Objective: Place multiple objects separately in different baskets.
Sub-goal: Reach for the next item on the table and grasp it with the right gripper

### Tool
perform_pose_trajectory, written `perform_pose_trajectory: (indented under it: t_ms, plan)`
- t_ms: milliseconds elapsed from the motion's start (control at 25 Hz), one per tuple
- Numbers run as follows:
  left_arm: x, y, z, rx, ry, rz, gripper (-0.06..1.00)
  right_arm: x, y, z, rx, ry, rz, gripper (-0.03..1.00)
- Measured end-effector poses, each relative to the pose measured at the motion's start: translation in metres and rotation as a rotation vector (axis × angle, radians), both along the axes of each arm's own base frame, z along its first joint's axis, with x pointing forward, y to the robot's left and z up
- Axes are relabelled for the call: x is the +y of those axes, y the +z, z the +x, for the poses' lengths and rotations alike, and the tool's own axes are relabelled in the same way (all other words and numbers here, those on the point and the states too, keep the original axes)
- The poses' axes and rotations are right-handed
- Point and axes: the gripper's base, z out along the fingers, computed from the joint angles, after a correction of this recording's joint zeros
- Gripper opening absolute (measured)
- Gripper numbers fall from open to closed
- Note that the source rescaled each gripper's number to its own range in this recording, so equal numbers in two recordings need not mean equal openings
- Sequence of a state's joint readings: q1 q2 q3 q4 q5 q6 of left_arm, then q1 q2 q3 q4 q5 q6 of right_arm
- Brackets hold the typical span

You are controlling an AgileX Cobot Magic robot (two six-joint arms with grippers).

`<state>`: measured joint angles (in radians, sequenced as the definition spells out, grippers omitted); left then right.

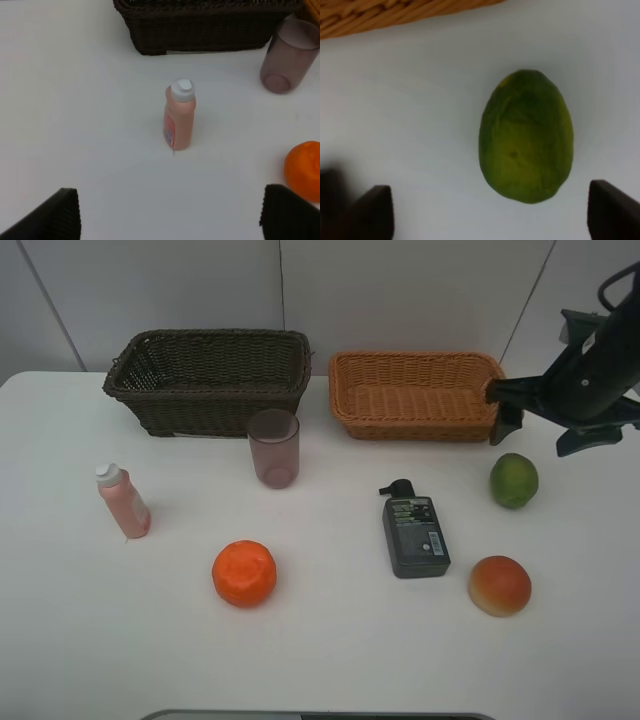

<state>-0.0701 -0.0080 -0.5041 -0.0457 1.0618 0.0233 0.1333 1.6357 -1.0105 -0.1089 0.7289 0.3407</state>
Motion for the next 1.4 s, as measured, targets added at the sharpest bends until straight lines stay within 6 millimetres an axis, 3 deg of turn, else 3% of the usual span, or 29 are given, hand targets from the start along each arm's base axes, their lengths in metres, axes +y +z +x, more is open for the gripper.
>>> perform_pose_trajectory:
  t_ms: [200,520,920,1400]
  plan:
    - [0.000,0.000,0.000,0.000,0.000,0.000,0.92,0.005,-0.006,0.009,0.012,-0.001,-0.004,0.73]
    - [0.000,0.000,0.000,0.000,0.000,0.000,0.92,0.001,-0.011,0.012,0.015,-0.005,-0.050,0.74]
    - [0.000,0.000,0.000,0.000,0.000,0.000,0.92,-0.005,-0.049,0.024,0.077,0.007,-0.081,0.74]
    - [0.000,0.000,0.000,0.000,0.000,0.000,0.92,-0.013,-0.077,0.036,0.065,0.011,-0.082,0.74]
